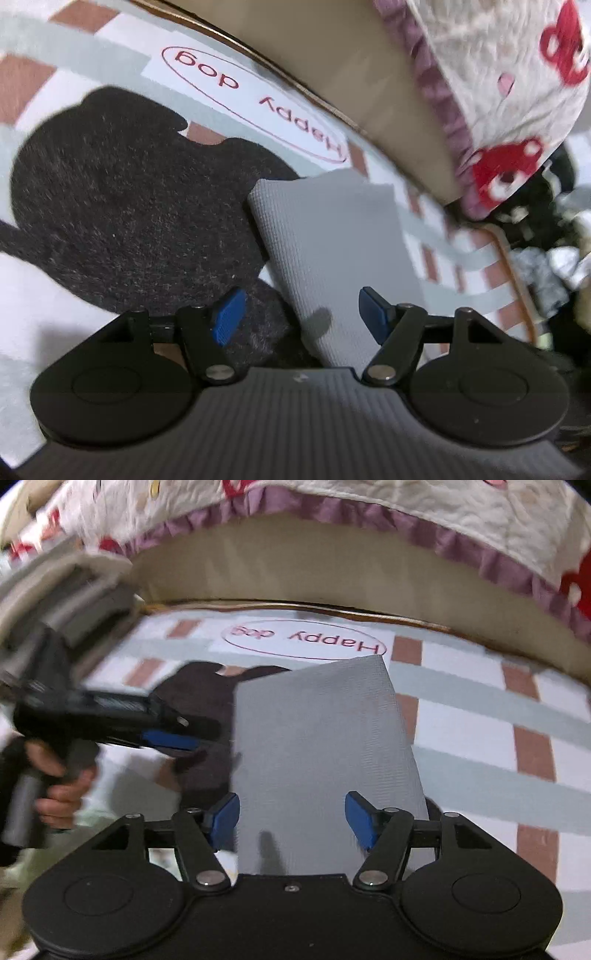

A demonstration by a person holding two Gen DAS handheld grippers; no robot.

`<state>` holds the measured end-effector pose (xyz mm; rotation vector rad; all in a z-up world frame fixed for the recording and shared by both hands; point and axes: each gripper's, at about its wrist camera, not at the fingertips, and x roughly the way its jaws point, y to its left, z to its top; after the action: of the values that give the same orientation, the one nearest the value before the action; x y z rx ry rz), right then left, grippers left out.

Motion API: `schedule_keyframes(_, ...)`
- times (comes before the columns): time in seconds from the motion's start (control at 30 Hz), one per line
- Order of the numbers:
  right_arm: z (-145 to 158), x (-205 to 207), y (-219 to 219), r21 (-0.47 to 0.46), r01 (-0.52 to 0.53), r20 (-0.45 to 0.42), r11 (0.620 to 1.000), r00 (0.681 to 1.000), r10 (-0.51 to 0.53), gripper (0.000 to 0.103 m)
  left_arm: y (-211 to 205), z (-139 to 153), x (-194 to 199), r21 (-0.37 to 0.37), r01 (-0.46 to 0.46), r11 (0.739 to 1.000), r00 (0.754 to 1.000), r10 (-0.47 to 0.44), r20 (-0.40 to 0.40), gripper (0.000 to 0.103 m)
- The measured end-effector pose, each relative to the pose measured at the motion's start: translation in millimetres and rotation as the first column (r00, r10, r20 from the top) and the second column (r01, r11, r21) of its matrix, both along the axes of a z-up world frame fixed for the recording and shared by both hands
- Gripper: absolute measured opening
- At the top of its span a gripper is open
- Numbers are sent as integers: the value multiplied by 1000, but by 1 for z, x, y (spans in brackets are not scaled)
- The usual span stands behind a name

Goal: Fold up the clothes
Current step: 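Grasp the folded shirt end with both grippers and lift it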

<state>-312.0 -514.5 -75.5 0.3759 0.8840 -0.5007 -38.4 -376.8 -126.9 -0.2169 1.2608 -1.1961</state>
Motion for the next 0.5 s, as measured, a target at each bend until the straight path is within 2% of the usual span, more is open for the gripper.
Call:
schedule_keyframes(0.03,-7,8,5,-52,6,-21,999,1000,-7,68,1,-6,2,-27,-15,1000,1000,15,-16,68)
schedule_keyframes(0.1,-17,16,-2,-74,35,-48,997,998,-38,68,1,-16,7,-74,-43,996,998,39,-46,68)
schedule_keyframes(0.13,-19,18,-7,-51,55,-60,997,997,-58,68,-3,-20,8,-82,-46,996,998,41,-54,68)
schedule_keyframes(0.17,-17,18,-10,-28,50,-59,998,997,-52,68,-10,-23,11,-89,-42,995,997,37,-65,68)
schedule_keyframes(0.27,-21,25,10,-27,-29,-89,999,996,26,68,-34,-37,22,-105,-26,994,984,7,-177,73)
schedule_keyframes(0.3,-23,28,17,-26,-55,-99,998,994,52,68,-42,-37,24,-112,-28,993,982,7,-188,75)
schedule_keyframes(0.33,-28,33,27,-53,-83,-120,995,990,77,68,-50,-37,24,-116,-21,993,983,0,-184,77)
schedule_keyframes(0.43,-43,47,57,-215,-142,-230,966,969,92,69,-71,-30,17,-112,58,992,994,-68,-86,87)
schedule_keyframes(0.5,-49,47,73,-283,-193,-296,940,949,106,69,-82,-27,8,-119,99,988,994,-104,-31,98)
